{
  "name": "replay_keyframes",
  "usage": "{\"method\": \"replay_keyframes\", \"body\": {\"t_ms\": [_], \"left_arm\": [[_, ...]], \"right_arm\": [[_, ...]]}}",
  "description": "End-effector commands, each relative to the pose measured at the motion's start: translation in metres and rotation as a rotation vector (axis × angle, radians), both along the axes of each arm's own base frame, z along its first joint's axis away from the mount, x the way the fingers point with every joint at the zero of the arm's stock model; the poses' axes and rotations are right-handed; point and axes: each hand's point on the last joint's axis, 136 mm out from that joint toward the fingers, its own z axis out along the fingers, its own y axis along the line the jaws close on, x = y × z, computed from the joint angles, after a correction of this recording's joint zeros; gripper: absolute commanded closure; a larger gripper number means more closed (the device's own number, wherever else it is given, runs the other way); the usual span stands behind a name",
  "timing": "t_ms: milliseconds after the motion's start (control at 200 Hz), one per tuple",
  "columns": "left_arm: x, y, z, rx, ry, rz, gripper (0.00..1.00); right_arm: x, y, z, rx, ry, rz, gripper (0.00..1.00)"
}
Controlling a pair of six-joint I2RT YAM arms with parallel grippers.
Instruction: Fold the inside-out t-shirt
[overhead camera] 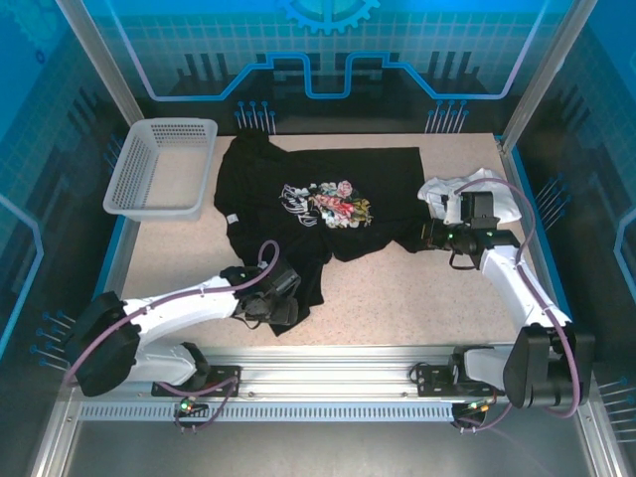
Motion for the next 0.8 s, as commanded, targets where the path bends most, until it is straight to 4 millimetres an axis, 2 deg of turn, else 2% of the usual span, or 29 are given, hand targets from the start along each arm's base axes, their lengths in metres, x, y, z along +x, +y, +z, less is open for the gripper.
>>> {"method": "replay_keyframes", "body": {"t_ms": [0,265,440,530,670,740,795], "left_arm": [[-0.011,0.001,-0.007,0.024,0.057,0.016,0.36],[-0.028,-0.002,-0.029,0.061,0.129,-0.009,0.42],[-0.037,0.006,-0.044,0.112,0.154,-0.002,0.51],[-0.038,0.011,-0.047,0.122,0.145,0.006,0.62],[-0.027,0.01,-0.044,0.099,0.073,0.011,0.82],[-0.016,0.008,-0.033,0.086,0.009,0.01,0.94],[-0.003,0.009,-0.015,0.073,-0.071,0.014,0.99]], "right_arm": [[-0.005,0.001,0.01,-0.027,-0.026,0.019,1.0],[-0.004,0.002,0.008,-0.026,-0.024,0.025,1.0],[-0.005,0.001,0.006,-0.03,-0.022,0.023,1.0],[-0.004,0.001,0.004,-0.028,-0.017,0.021,1.0],[-0.004,0.002,0.004,-0.02,-0.019,0.021,1.0],[-0.004,0.003,0.005,-0.01,-0.025,0.019,1.0],[-0.003,0.006,0.006,0.013,-0.035,0.022,1.0]]}}
